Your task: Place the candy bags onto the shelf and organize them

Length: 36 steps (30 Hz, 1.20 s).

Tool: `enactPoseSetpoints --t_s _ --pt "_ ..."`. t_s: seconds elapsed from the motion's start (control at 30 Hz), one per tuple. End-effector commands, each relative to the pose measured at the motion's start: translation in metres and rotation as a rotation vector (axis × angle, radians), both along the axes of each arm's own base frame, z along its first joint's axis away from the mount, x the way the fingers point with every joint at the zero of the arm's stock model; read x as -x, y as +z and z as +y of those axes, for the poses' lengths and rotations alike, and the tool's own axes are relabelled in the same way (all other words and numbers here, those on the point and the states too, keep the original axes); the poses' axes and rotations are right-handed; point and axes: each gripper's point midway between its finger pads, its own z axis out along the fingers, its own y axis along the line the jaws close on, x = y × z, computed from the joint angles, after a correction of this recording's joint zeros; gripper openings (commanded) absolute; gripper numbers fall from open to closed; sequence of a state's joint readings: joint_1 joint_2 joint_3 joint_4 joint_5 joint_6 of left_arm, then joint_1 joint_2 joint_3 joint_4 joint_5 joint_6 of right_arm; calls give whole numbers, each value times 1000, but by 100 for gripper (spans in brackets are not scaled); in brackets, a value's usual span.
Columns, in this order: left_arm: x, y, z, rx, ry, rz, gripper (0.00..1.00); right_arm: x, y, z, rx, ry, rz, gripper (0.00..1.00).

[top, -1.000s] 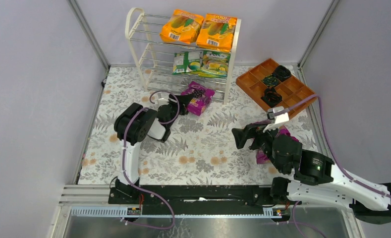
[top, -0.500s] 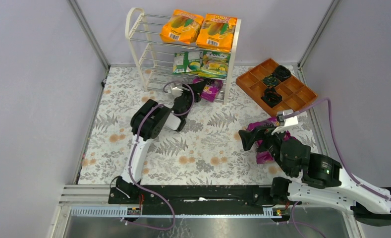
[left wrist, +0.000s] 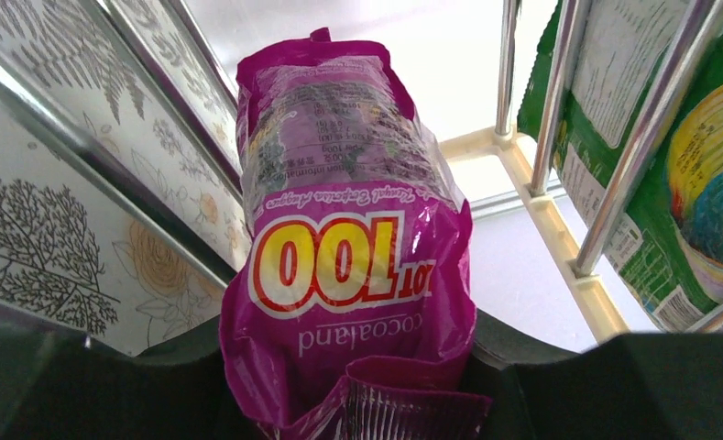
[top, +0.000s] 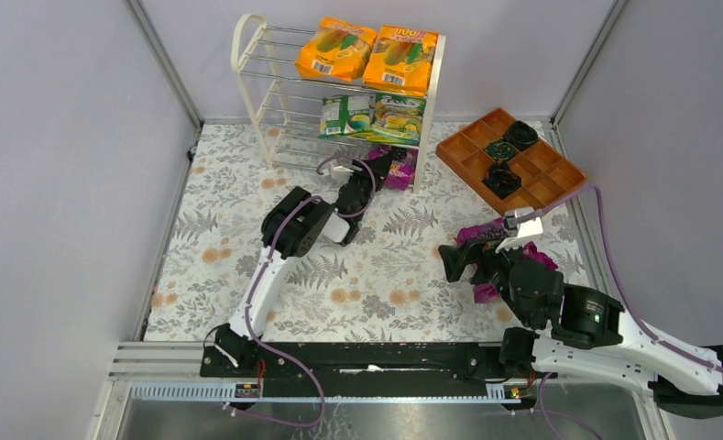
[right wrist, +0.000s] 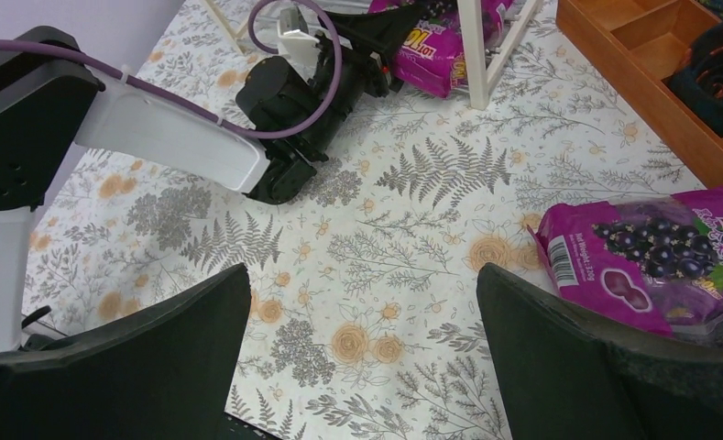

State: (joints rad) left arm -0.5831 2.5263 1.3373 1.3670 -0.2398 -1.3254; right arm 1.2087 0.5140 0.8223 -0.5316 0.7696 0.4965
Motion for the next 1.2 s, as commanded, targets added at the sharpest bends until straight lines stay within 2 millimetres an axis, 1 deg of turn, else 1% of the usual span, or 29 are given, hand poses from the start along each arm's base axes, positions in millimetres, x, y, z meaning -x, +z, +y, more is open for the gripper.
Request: enactPoseSetpoints --t_s 0.0,0.13,0.23,0.27,0.3,0.33,0.4,0.43,0.47,0.53,0.67,0.7,0.8,0.83,0.93,1.03,1.1,1.17 --pt "-2 87 15 122 110 -254 52 -5 5 0 -43 -34 -13 100" --pt "-9 90 13 149 131 -248 52 -5 -1 2 -30 -35 -6 100" --pt "-14 95 4 130 124 -256 53 -6 -5 3 -24 -35 -3 100" --pt "-16 95 2 122 123 -247 54 -6 -6 4 -23 -35 -3 100" --pt "-18 90 1 109 125 -219 57 -6 -7 4 -22 -34 -3 100" --pt "-19 86 2 100 132 -189 64 -6 -7 4 -23 -34 -3 100" --pt "-14 80 5 101 135 -161 81 -6 -8 5 -23 -33 -3 100" --pt "-12 78 7 107 133 -145 83 -6 -8 6 -22 -32 -5 100" --pt "-10 72 9 113 131 -105 84 -7 -8 6 -23 -31 -6 100" --pt "-4 68 14 121 134 -68 84 -7 -9 8 -20 -28 -7 100" --pt "9 67 22 144 120 -16 83 -7 -10 10 -16 -24 -9 100" --pt "12 66 21 131 111 2 84 -8 -11 10 -14 -23 -8 100" --pt "20 70 18 89 77 19 88 -8 -12 12 -8 -20 -8 100" --pt "23 62 19 64 74 49 90 -8 -13 12 -6 -19 -6 100" --pt "29 48 19 4 51 126 96 -8 -14 13 -8 -17 -2 100" --pt "36 45 16 -63 -10 140 99 -7 -16 11 -14 -20 1 100" --pt "41 34 14 -93 -46 211 99 -6 -16 10 -18 -21 1 100" --pt "47 11 20 -114 -68 355 99 -6 -17 7 -22 -26 -1 100"
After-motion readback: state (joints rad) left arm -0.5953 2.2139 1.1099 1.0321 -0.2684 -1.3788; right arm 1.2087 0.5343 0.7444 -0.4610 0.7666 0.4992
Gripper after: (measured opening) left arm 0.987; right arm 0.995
